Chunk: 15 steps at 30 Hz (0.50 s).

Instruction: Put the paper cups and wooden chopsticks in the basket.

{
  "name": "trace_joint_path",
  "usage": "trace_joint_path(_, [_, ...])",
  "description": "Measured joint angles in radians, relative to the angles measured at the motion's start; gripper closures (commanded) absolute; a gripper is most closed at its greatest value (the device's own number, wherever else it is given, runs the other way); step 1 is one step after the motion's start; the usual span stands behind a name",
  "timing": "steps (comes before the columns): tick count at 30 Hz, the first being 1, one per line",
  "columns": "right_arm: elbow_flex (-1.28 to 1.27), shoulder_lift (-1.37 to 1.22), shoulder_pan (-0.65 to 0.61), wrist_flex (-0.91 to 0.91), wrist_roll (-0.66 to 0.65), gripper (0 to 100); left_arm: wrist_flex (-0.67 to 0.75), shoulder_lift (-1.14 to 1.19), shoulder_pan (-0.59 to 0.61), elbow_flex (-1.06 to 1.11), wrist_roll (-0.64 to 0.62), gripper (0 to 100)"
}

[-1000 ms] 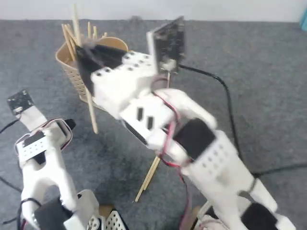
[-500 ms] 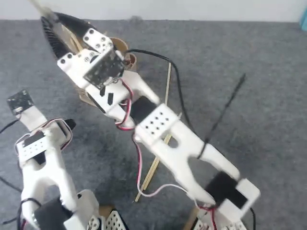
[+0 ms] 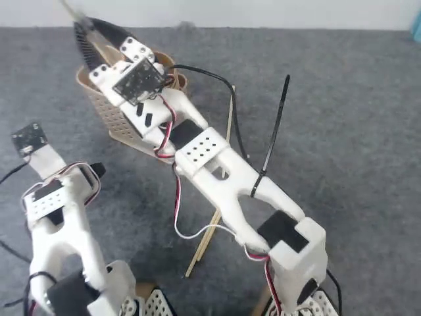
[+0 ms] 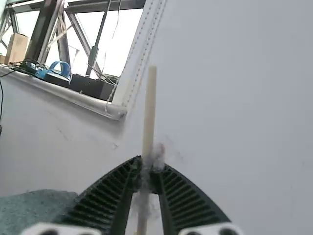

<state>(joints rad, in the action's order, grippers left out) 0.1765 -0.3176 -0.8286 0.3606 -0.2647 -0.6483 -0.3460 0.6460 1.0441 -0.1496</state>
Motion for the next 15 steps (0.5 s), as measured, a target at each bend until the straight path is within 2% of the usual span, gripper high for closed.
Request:
trace_joint_path(4, [-0.095, 0.005, 0.005, -0.005, 0.000, 84.5, 0.000, 0.000, 0.000, 0.000, 0.000, 70])
trace_joint_path(8, [-0.172, 0.101, 0.005, -0.149, 0.003, 87.2, 0.000, 0.000, 0.000, 0.000, 0.000, 70])
trace_joint_path(15, [-0.189, 0.482, 0.041, -0.583, 0.272, 90.7, 0.000, 0.000, 0.000, 0.000, 0.000, 70])
